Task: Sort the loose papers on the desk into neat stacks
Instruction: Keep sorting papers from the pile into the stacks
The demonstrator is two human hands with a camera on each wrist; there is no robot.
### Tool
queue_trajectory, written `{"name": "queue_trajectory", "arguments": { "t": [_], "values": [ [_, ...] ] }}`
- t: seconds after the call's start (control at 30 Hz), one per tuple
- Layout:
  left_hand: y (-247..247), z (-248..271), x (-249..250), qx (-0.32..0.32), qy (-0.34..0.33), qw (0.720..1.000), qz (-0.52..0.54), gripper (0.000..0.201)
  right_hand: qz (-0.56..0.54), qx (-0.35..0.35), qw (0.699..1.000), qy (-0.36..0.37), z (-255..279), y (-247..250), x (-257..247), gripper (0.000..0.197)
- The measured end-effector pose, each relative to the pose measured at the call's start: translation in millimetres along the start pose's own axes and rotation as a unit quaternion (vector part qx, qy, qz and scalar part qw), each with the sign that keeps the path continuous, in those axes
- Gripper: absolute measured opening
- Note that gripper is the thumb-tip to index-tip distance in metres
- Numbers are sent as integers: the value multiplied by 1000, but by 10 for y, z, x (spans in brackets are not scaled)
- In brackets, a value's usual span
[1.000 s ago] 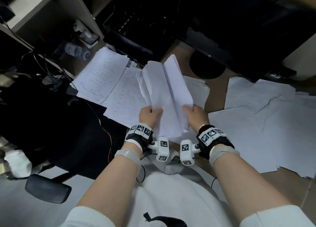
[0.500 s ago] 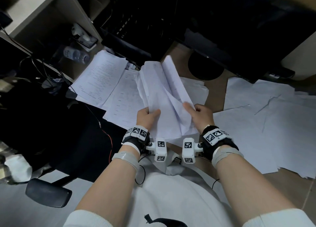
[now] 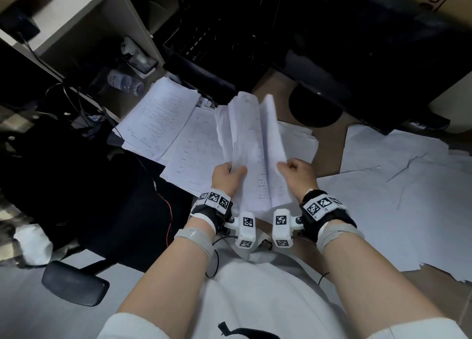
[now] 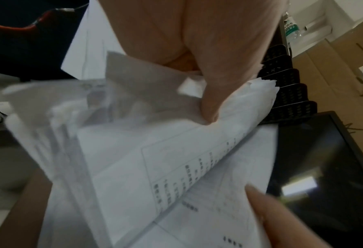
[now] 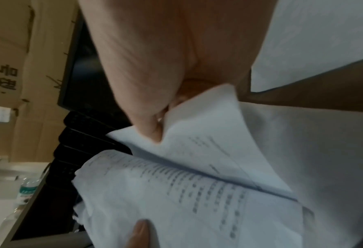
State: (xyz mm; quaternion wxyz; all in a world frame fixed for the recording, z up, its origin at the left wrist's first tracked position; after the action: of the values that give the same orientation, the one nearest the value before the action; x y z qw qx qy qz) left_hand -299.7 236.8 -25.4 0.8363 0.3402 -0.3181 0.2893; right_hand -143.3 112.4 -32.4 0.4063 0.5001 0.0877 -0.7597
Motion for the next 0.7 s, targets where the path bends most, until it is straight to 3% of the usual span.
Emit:
{"name": "queue_trajectory", "arguments": {
  "t": [0.07, 0.2, 0.27, 0.37, 0.47, 0.6, 0.7],
  "values": [
    [109, -28, -80, 15, 18, 1000, -9, 35, 41, 25, 998, -41, -30, 7, 90, 25],
    [392, -106, -187, 19, 25, 999, -33, 30, 85, -2, 995, -59, 2, -155, 15, 33],
    [599, -177, -239, 45, 26, 997, -49, 26, 84, -33, 993, -79, -35, -361, -46, 33],
    [1013, -306, -340, 114, 39, 992, -42, 27, 68, -103, 984, -125, -122, -771, -105, 16],
    [1483, -442, -428, 187, 46, 981, -26, 31, 88, -113, 984, -102, -175, -1234, -308, 17],
    [2152, -669, -557, 254, 65, 964, 35, 10, 131, -86, 986, -64, -262, -1866, -643, 29],
    [2601, -812, -632, 287, 61, 954, 62, 16, 121, -76, 988, -59, -369, -2264, -782, 37]
  ]
}}
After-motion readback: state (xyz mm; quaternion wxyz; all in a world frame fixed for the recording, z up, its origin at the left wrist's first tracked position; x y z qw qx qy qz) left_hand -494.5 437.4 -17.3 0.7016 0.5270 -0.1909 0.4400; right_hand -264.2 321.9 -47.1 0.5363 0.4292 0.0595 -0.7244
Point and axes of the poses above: each hand's wrist, its own z-axis away from the middle knuckle, its own y-axis out of the back of the hand, x = y × z, the point moved 2 cm from there along -z, towards the middle knuckle, and after that the axes turned 9 degrees about -z, right-handed, at the moved point
